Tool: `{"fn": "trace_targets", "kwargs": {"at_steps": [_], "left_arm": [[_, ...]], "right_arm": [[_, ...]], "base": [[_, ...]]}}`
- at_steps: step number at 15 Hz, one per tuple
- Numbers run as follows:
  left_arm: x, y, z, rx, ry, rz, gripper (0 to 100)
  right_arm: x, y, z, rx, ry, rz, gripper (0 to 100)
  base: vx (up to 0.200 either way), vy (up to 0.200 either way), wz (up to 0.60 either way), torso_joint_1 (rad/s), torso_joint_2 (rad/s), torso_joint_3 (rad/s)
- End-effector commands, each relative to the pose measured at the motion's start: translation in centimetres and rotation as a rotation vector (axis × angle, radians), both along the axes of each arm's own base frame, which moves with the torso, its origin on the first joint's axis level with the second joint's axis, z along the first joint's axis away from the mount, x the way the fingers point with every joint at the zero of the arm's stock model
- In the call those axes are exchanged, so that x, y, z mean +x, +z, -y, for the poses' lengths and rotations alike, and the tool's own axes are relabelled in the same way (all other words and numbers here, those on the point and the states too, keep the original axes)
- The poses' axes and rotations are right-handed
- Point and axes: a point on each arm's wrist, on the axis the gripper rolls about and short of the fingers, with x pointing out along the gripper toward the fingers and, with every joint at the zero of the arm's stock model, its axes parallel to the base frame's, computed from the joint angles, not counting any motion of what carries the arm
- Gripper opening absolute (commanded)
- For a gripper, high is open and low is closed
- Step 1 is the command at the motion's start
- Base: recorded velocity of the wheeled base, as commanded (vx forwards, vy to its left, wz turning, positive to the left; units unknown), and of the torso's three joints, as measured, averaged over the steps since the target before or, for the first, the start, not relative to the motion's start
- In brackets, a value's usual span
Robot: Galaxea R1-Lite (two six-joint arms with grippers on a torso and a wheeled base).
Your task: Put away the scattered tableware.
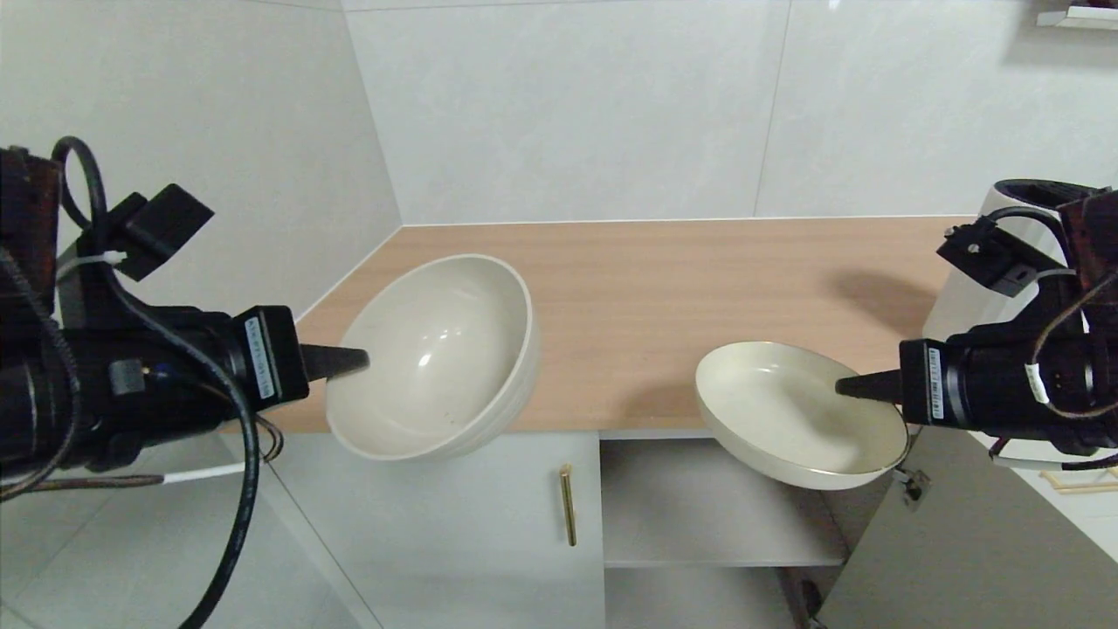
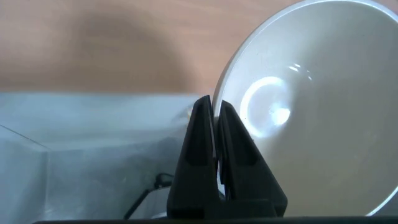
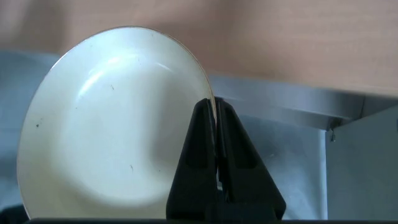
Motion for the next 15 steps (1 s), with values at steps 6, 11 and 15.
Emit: {"fn": "trace_targets", "kwargs": {"at_steps": [6, 11, 15], "left_arm": [[-1.3, -0.6, -0.3, -0.035, -0.081, -0.022, 0], [-0.9, -0.8, -0.2, -0.030, -0.081, -0.036, 0], [-0.7, -1.0, 0.0, -0.027, -0.082, -0.043, 0]], "right_arm": [[-1.2, -1.3, 0.5, -0.032, 0.020, -0.017, 0], [-1.3, -1.5, 0.5, -0.059, 0.036, -0.009, 0], [-1.1, -1.6, 0.5, -0.061, 0.034, -0.007, 0]], "base": [[0.000, 0.000, 0.00, 0.000, 0.00, 0.000], [-0.160, 0.000, 0.00, 0.004, 0.00, 0.001], [0.000, 0.000, 0.00, 0.000, 0.00, 0.000]]}}
